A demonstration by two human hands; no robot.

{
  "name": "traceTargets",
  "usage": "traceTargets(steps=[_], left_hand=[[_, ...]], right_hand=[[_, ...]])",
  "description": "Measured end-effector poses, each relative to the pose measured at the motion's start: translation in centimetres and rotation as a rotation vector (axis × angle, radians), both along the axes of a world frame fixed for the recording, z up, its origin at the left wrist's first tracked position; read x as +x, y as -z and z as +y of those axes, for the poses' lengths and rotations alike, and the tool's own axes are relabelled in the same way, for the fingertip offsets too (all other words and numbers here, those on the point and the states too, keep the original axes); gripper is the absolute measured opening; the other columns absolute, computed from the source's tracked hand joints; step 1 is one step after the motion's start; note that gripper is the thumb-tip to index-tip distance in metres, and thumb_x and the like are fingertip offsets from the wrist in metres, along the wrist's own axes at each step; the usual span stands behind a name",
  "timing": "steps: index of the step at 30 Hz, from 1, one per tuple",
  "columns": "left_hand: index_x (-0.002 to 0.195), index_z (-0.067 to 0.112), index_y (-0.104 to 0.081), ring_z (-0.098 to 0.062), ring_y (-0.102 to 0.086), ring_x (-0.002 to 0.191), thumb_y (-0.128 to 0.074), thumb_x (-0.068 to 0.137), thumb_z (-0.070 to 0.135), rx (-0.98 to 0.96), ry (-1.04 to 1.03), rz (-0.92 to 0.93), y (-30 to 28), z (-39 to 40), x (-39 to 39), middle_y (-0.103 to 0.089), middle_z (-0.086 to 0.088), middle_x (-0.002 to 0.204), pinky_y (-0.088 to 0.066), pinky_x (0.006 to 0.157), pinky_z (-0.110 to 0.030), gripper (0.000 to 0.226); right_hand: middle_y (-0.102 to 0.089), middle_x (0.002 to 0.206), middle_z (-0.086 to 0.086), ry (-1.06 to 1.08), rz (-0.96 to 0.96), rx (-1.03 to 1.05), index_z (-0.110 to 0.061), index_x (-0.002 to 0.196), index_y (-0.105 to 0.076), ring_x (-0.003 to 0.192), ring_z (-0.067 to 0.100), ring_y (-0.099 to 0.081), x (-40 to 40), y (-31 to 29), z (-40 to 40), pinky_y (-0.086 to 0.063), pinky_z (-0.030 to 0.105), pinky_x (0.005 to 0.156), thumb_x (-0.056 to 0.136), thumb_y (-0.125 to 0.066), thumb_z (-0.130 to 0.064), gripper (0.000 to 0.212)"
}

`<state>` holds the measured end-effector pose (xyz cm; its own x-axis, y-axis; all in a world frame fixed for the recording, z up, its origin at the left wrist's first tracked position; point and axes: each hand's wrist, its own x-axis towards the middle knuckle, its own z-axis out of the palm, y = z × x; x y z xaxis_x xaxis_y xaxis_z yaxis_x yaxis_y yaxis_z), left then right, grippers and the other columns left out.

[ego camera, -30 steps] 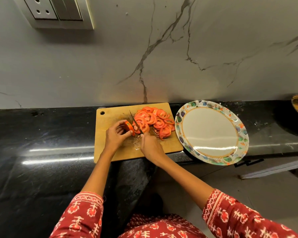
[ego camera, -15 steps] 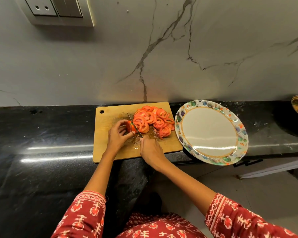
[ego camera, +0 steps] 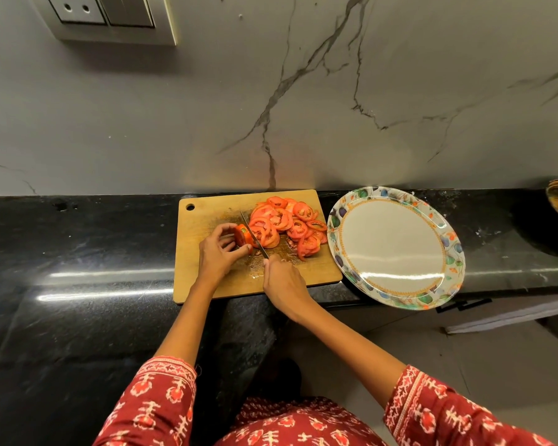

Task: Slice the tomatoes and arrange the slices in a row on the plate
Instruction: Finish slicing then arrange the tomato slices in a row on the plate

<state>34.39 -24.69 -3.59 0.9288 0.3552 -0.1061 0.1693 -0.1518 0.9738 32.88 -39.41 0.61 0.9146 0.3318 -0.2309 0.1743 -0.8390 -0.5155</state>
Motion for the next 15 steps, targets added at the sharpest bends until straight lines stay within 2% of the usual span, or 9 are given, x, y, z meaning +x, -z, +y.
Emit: traceTargets(steps=[15], left_hand=[[0.111,0.005,-0.054,-0.018,-0.052,0.108,-0.076,0.067,-0.005,0.032,0.017,0.021,-0.33,-0.12,0.21,-0.055,-0.015,0.121,-0.046,0.092,-0.027,0.050]], right_hand=[[-0.062,0.108,0.020,-0.011,-0.023,-0.054,0.000,0.117,-0.046,0.102,0.036,-0.057,0.37,-0.30,0.47,-0.038,0.035,0.072,0.104,-0.024,-0.025,0.036]])
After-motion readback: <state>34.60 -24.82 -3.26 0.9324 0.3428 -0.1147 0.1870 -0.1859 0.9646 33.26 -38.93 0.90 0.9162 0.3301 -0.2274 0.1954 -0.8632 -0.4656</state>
